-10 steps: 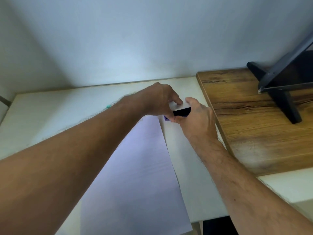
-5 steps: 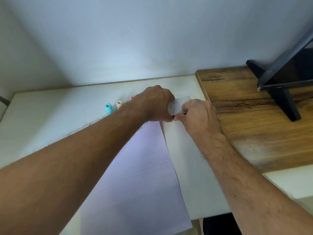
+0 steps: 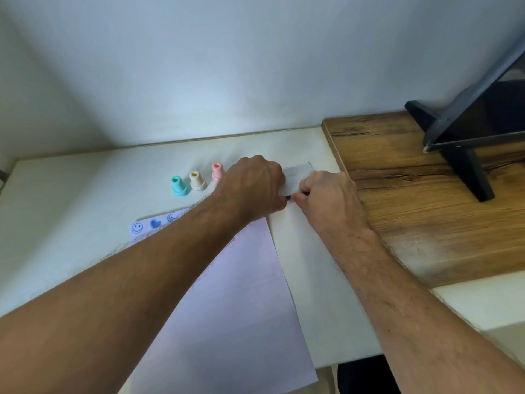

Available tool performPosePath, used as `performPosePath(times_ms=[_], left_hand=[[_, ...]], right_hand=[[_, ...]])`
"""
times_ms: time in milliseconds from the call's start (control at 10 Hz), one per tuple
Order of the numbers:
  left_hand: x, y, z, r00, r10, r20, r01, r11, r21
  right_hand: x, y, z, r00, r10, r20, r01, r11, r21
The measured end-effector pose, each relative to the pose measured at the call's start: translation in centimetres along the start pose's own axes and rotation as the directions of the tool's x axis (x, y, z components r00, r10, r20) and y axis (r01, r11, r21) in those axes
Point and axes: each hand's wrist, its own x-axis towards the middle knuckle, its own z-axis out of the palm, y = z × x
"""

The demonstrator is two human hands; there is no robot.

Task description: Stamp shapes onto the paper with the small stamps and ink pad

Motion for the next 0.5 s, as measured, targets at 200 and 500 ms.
performPosePath(times_ms=[200, 500], left_hand=[[-0.81, 0.91, 0.62, 0.998, -0.022, -0.054, 0.024, 0.999, 0.04], [-1.21, 0.74, 0.23, 0.99, -0.106, -0.09, 0.099, 0.991, -0.086]], right_hand=[[-0.81, -0.37, -0.98, 1.0, 0.003, -0.021, -0.002, 0.998, 0.064], [-0.95, -0.58, -1.31, 0.996, 0.056, -0.063, -0.049, 0.992, 0.119]])
